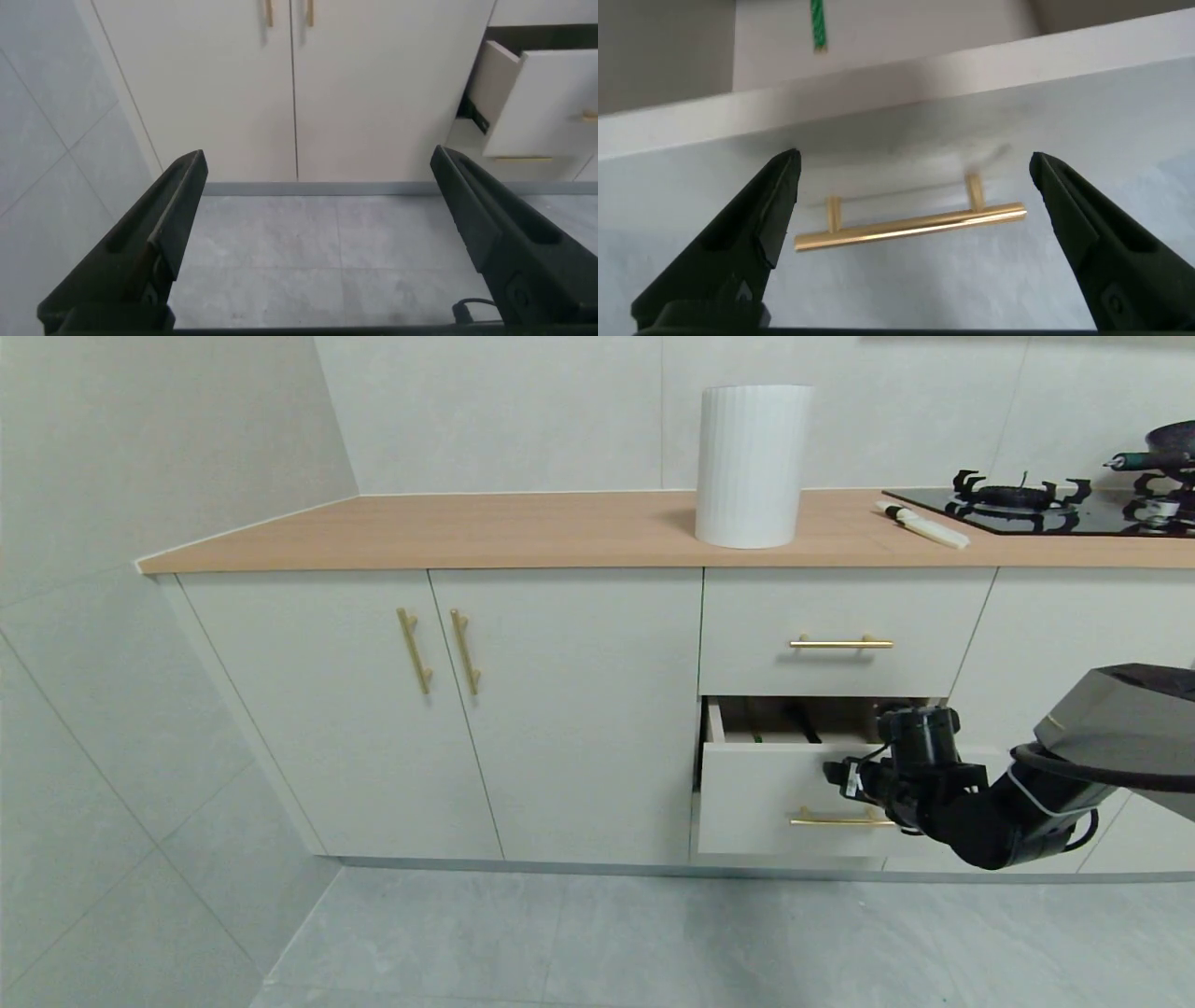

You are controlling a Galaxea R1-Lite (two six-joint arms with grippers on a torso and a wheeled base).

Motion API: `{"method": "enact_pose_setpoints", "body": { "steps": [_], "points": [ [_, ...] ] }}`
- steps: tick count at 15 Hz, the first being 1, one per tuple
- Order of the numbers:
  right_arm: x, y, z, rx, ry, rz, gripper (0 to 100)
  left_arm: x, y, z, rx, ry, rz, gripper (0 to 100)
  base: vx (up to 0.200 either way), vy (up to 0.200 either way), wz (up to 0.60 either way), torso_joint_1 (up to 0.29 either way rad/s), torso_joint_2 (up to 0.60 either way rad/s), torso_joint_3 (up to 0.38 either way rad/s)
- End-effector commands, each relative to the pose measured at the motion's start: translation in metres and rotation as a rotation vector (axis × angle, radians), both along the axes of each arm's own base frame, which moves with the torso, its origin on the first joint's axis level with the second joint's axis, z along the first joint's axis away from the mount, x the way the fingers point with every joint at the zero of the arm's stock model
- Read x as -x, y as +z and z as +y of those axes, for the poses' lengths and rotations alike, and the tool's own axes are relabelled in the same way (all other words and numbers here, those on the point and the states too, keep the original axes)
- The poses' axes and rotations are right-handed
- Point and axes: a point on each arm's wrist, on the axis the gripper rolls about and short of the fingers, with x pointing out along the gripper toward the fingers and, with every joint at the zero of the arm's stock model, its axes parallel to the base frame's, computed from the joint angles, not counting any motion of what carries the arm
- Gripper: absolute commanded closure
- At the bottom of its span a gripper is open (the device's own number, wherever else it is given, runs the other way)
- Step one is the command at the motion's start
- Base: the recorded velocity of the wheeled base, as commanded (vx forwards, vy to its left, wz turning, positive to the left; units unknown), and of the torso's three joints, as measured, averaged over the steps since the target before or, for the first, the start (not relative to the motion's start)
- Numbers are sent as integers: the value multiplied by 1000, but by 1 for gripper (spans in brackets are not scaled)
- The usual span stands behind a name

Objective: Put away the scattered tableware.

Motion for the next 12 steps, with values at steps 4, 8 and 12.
{"method": "enact_pose_setpoints", "body": {
  "steps": [4, 8, 12],
  "points": [
    [-45, -22, -2, -8, -23, -52, 0, 0, 0, 0, 0, 0, 0, 0, 0, 0, 0, 0, 0, 0],
    [-62, -37, -7, -25, -46, -79, 0, 0, 0, 0, 0, 2, 0, 0, 0, 0, 0, 0, 0, 0],
    [-73, -48, -12, -45, -68, -121, 0, 0, 0, 0, 0, 0, 0, 0, 0, 0, 0, 0, 0, 0]
  ]
}}
